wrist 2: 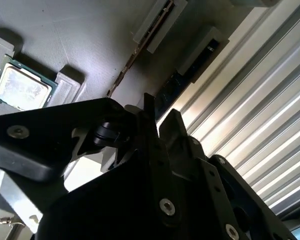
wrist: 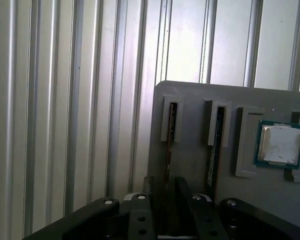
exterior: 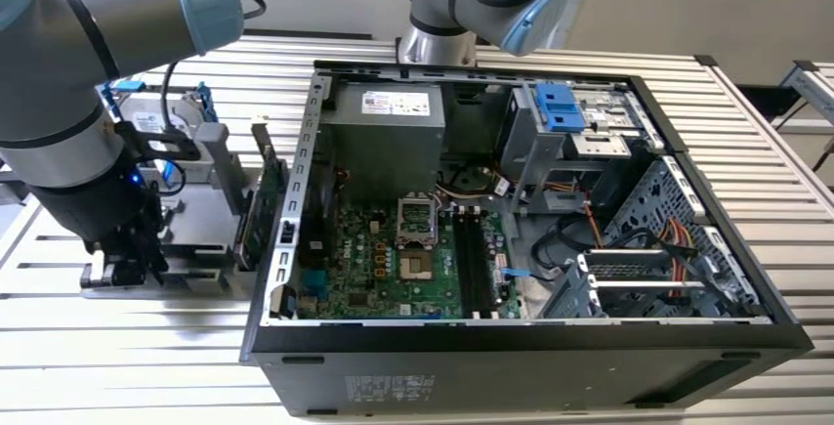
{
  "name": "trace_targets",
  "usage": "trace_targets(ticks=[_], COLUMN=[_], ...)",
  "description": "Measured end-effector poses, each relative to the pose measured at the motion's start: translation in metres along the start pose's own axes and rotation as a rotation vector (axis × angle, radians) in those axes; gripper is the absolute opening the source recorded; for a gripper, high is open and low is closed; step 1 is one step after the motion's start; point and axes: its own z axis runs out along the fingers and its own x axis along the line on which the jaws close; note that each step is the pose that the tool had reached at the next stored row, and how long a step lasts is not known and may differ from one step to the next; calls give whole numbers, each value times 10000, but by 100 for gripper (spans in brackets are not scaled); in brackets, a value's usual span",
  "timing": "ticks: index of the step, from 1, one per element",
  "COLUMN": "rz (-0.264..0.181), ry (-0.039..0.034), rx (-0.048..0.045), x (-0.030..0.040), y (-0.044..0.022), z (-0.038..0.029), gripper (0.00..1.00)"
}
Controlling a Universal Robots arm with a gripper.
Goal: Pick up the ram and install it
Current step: 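Pick up the ram and move it above insertion slot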
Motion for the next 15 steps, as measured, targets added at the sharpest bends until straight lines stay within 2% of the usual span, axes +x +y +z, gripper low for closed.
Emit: trace_targets(ticks=[6,9,15], rz=[1,0,0], ry=[-11,-65,-72], rx=[2,3,4], x=[-1,0,0], y=[0,0,0], z=[2,2,2], gripper=[100,100,100])
